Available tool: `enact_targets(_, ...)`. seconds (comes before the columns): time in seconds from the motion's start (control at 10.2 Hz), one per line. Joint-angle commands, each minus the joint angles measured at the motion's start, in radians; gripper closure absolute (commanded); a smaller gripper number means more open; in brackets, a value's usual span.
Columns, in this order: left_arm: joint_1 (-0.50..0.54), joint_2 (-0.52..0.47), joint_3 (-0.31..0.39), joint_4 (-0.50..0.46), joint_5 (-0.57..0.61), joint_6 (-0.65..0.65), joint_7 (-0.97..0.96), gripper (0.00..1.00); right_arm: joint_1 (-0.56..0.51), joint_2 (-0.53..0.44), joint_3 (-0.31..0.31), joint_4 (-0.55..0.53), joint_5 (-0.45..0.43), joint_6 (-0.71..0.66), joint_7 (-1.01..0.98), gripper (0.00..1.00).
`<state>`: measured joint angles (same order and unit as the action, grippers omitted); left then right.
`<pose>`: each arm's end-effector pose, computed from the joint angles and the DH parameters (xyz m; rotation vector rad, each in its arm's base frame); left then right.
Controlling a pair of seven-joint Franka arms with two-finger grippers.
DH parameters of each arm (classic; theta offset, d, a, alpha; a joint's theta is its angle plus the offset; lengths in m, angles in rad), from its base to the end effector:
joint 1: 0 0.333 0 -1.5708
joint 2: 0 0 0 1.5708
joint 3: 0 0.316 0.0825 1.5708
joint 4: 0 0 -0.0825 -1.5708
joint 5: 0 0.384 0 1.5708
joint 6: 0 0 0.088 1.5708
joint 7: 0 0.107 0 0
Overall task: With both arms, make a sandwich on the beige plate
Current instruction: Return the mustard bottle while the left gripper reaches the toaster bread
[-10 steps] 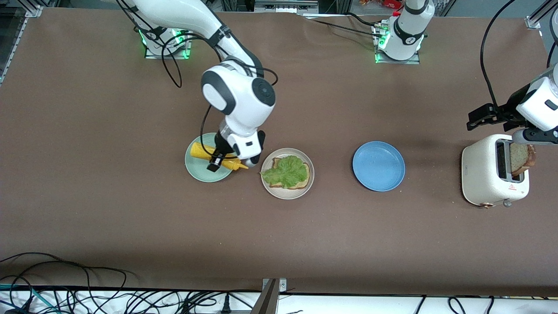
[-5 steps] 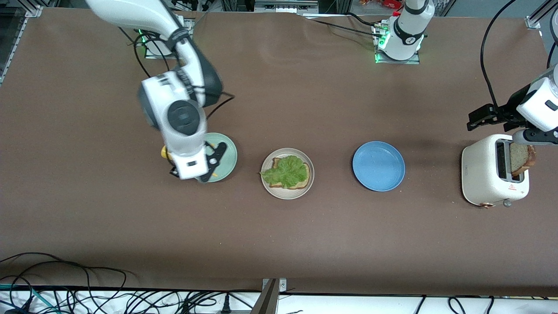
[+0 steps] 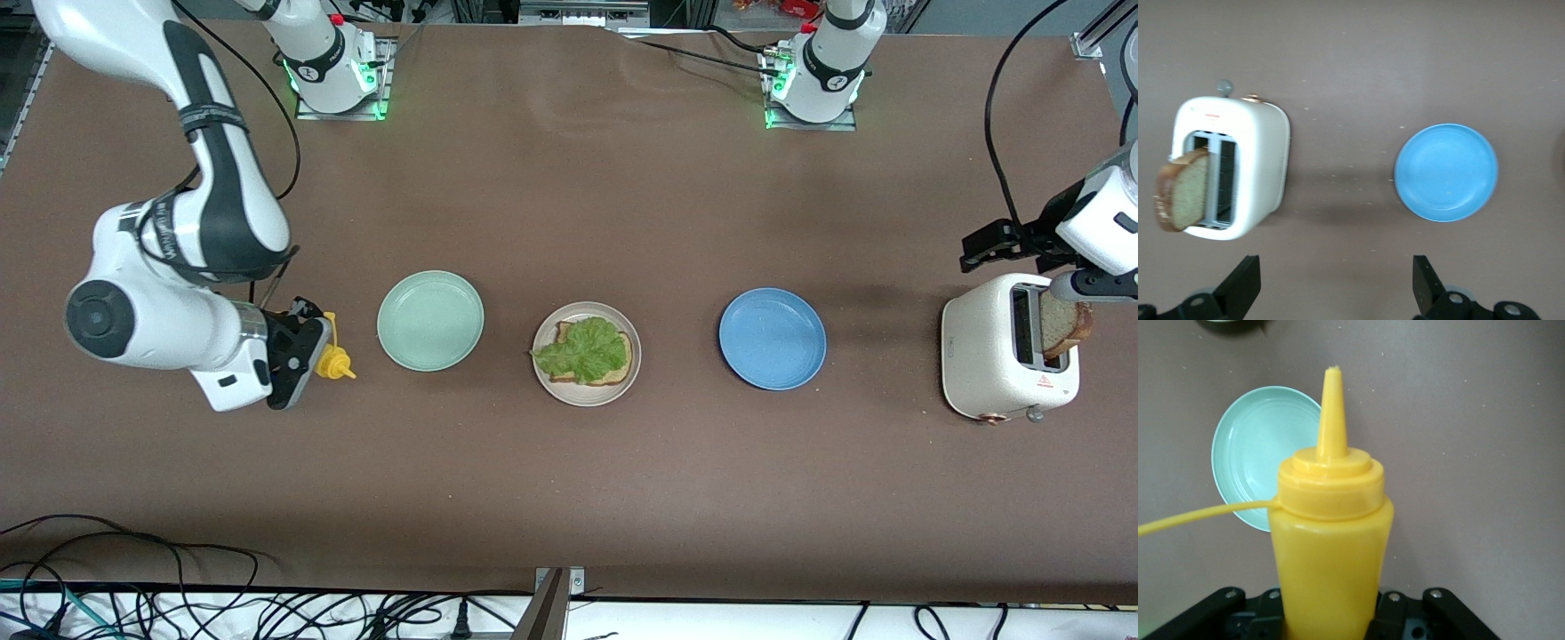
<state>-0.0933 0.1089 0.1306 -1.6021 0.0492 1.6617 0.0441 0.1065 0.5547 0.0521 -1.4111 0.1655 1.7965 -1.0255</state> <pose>0.5901 0.0233 0.5557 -3.0795 0.0198 0.0784 0.6821 0.1168 0.3681 -2.4513 -1.5501 0.1089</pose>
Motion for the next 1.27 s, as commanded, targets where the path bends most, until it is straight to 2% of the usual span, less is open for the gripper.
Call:
enact_targets(0.0, 0.067, 0.038, -0.006, 0.008, 0.047, 0.056, 0.103, 0.00, -0.045, 0.001, 0.017, -0.043, 0.141, 0.044, -0.095, 1.00)
enact_targets(0.2, 0.131, 0.081, -0.006, 0.008, 0.046, 0.125, 0.204, 0.00, -0.074, 0.017, 0.017, -0.060, 0.224, 0.064, -0.133, 1.00)
enact_targets(0.49, 0.214, 0.146, -0.006, 0.005, 0.044, 0.216, 0.315, 0.00, -0.143, 0.066, 0.017, -0.081, 0.441, 0.064, -0.363, 1.00)
enact_targets(0.88, 0.305, 0.204, -0.008, -0.012, 0.032, 0.282, 0.447, 0.00, -0.221, 0.059, 0.015, -0.309, 0.857, 0.075, -0.796, 1.00)
enact_targets(0.98, 0.313, 0.204, -0.009, -0.031, 0.028, 0.297, 0.454, 0.00, -0.241, 0.057, 0.014, -0.362, 0.912, 0.070, -0.905, 1.00)
enact_targets(1.17, 0.340, 0.201, -0.011, -0.087, 0.021, 0.366, 0.493, 0.00, -0.274, 0.054, 0.011, -0.443, 0.942, 0.061, -1.101, 1.00)
